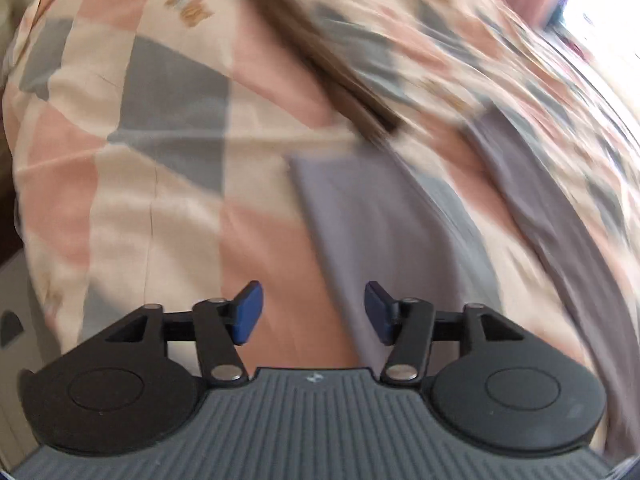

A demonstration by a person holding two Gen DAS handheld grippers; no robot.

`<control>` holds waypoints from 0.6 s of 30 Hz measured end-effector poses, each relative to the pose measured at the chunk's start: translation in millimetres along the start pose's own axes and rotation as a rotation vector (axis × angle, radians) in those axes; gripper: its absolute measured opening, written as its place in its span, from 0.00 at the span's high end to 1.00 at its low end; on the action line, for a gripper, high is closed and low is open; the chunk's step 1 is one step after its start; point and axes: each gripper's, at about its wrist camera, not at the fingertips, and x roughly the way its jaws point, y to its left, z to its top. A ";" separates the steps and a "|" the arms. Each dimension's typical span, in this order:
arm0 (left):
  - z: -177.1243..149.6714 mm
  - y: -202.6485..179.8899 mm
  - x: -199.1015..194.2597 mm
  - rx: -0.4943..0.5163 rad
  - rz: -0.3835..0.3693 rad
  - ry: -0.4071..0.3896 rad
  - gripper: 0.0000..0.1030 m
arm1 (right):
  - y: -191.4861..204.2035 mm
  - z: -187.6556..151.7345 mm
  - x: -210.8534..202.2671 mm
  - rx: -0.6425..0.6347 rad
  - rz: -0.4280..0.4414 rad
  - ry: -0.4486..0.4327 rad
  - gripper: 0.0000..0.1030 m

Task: Fold clothes
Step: 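Lay the trousers flat on the duvet and open both grippers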

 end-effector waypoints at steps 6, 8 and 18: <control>48.9 15.6 63.0 -0.063 -0.103 0.045 0.48 | -6.7 -49.4 -2.8 0.118 0.046 -0.133 0.25; 54.2 18.2 68.0 -0.073 -0.118 0.054 1.00 | -9.2 -51.0 -4.6 0.150 0.061 -0.160 0.25; 38.2 56.4 -8.3 0.265 0.006 -0.130 0.98 | -15.3 -36.8 -10.2 0.167 0.115 -0.202 0.26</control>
